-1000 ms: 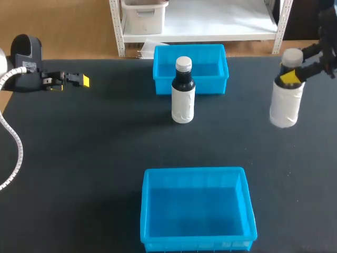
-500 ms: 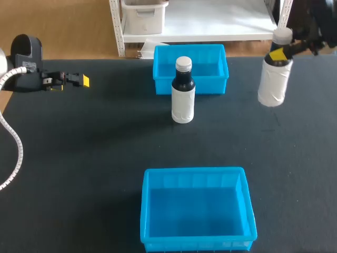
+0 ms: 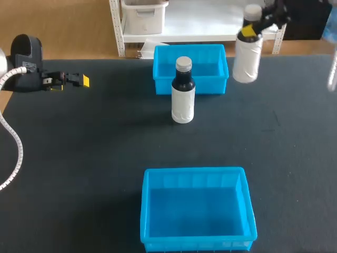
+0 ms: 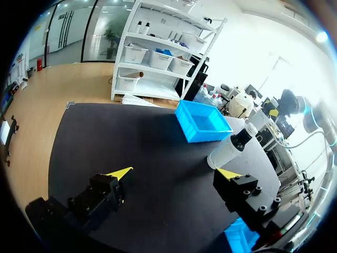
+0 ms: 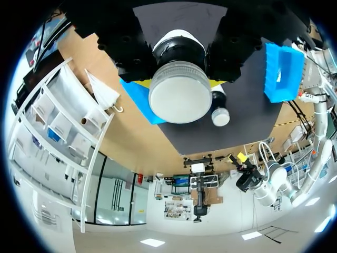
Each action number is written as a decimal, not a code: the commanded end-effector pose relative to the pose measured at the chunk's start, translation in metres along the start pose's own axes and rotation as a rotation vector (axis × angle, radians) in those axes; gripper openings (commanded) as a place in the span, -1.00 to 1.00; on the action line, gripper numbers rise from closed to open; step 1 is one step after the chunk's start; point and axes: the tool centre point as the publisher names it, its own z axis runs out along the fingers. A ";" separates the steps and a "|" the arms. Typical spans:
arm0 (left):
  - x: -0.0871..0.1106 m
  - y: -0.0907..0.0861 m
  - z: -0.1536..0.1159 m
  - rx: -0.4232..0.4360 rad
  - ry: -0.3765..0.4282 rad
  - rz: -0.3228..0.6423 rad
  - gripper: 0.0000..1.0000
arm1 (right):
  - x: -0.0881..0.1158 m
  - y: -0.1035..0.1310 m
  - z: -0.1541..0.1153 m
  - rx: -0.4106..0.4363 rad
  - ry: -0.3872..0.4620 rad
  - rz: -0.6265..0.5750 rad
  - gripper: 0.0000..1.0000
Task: Pick up the bottle, and place it in the far bin if it is heavy, or in the near bin if it is light.
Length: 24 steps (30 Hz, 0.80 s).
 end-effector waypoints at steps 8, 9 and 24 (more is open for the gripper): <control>0.000 0.000 0.000 0.000 0.000 0.000 1.00 | -0.044 -0.044 0.066 -0.054 -0.006 -0.009 -0.09; 0.000 0.000 0.000 0.000 0.000 0.000 1.00 | -0.046 -0.045 0.072 -0.057 -0.006 -0.010 -0.09; 0.000 0.000 0.000 0.000 0.000 0.000 1.00 | -0.067 -0.049 0.154 -0.114 -0.052 0.007 -0.12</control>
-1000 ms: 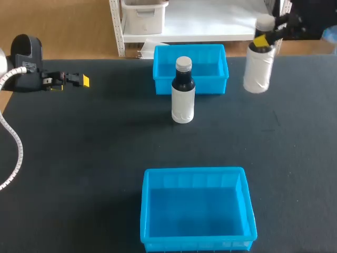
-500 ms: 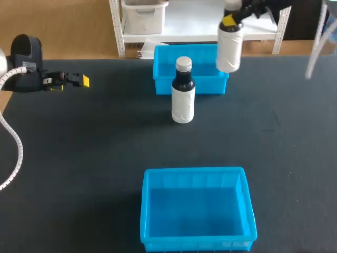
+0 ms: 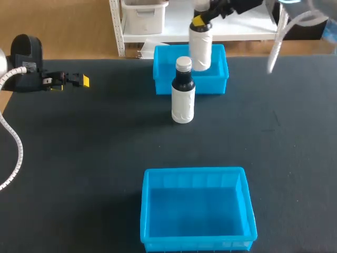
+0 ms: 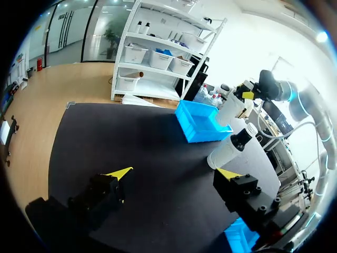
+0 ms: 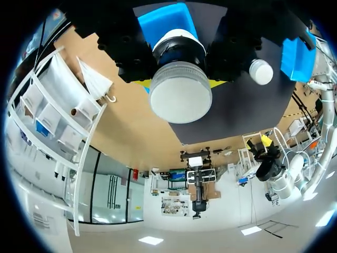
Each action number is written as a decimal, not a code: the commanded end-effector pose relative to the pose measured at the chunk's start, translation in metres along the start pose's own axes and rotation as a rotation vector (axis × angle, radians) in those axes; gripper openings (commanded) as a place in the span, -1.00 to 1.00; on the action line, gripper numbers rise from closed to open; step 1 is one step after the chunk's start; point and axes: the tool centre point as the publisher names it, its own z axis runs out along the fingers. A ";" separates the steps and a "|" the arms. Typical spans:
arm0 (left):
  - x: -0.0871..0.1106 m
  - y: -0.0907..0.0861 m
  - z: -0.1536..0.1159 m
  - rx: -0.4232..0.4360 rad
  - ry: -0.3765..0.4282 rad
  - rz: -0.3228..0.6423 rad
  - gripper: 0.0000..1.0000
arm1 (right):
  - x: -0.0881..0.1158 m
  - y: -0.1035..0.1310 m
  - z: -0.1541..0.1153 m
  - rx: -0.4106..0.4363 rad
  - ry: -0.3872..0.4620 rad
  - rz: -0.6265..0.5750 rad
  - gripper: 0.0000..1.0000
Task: Pick up the bottle, and place it in the far bin if it is heavy, or in the near bin if it is light.
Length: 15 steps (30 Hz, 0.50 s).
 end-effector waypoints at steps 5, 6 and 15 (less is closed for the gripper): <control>0.000 0.000 0.000 0.000 0.000 0.000 1.00 | -0.009 -0.017 0.051 -0.077 -0.004 0.003 -0.13; 0.000 0.000 0.000 0.000 0.000 0.000 1.00 | -0.010 -0.018 0.054 -0.080 -0.004 0.004 -0.13; 0.000 0.000 0.000 0.000 0.000 0.000 1.00 | -0.012 -0.025 0.082 -0.106 -0.003 0.005 -0.13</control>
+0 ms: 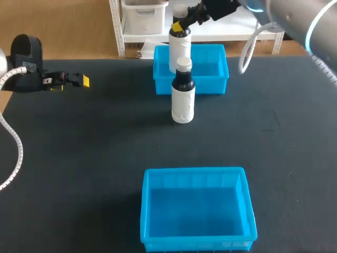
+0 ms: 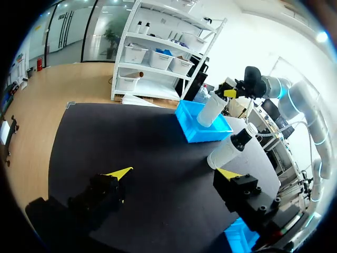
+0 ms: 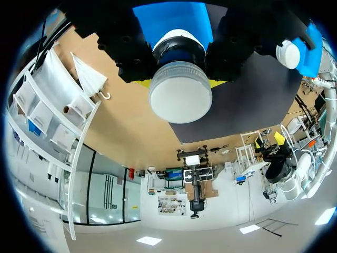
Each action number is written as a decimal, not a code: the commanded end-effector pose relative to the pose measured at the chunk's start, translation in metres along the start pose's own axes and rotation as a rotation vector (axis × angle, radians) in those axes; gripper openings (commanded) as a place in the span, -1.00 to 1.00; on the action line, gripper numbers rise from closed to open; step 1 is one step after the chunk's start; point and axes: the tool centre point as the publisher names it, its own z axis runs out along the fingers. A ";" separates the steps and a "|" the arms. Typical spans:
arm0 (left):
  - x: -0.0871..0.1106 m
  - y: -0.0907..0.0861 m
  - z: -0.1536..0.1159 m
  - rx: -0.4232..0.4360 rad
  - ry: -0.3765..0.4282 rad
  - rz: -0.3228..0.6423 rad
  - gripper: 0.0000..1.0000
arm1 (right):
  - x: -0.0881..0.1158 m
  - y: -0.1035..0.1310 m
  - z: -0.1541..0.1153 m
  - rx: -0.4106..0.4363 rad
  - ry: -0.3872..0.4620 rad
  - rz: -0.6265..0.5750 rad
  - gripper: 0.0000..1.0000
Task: Pick up the bottle, and place it in the far bin if it is heavy, or in the near bin if it is light.
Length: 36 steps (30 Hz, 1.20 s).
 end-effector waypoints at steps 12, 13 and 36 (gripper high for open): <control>0.000 0.000 0.000 0.000 0.000 0.000 1.00 | 0.009 -0.024 0.041 -0.101 0.017 0.024 -0.11; 0.000 0.000 0.000 0.000 0.000 0.000 1.00 | 0.010 -0.024 0.042 -0.105 0.017 0.026 -0.11; 0.000 0.000 0.000 0.000 0.000 0.000 1.00 | 0.031 -0.025 0.059 -0.123 0.036 0.073 1.00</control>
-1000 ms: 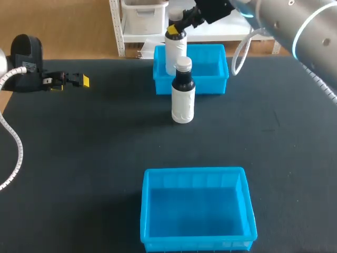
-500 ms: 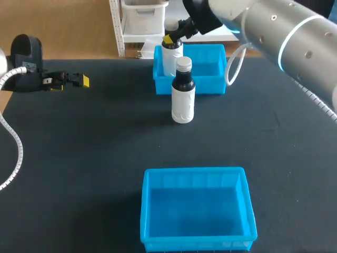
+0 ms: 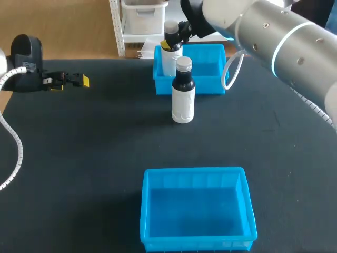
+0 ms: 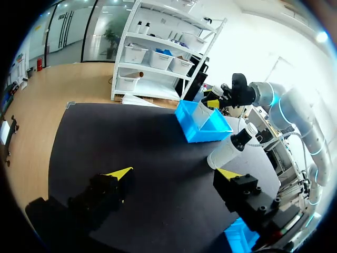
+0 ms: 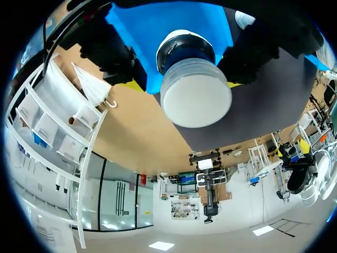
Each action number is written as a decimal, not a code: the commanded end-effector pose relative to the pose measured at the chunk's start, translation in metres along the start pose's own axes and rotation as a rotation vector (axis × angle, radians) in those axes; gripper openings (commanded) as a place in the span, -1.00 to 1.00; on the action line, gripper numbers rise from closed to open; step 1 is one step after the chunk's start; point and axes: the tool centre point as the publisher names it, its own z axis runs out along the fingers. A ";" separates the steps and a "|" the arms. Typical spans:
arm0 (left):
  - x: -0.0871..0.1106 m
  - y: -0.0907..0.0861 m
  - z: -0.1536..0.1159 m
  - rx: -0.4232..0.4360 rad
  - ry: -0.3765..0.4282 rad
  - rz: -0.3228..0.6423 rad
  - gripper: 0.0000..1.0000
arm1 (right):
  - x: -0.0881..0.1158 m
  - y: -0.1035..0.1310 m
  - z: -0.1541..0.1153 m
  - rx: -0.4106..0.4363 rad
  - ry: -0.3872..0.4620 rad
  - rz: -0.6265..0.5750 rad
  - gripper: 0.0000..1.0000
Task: Pick up the bottle, and place it in the far bin if it is heavy, or in the near bin if it is light.
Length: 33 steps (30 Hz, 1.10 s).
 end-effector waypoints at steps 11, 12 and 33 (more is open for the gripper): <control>0.000 0.000 0.000 0.000 0.000 0.000 1.00 | 0.026 -0.008 -0.067 -0.117 0.030 0.060 1.00; 0.000 0.000 0.000 0.000 0.000 0.000 1.00 | 0.031 -0.007 -0.078 -0.104 0.031 0.064 1.00; 0.000 0.000 0.000 0.000 0.000 0.000 1.00 | 0.099 0.087 -0.211 -0.130 0.066 -0.123 1.00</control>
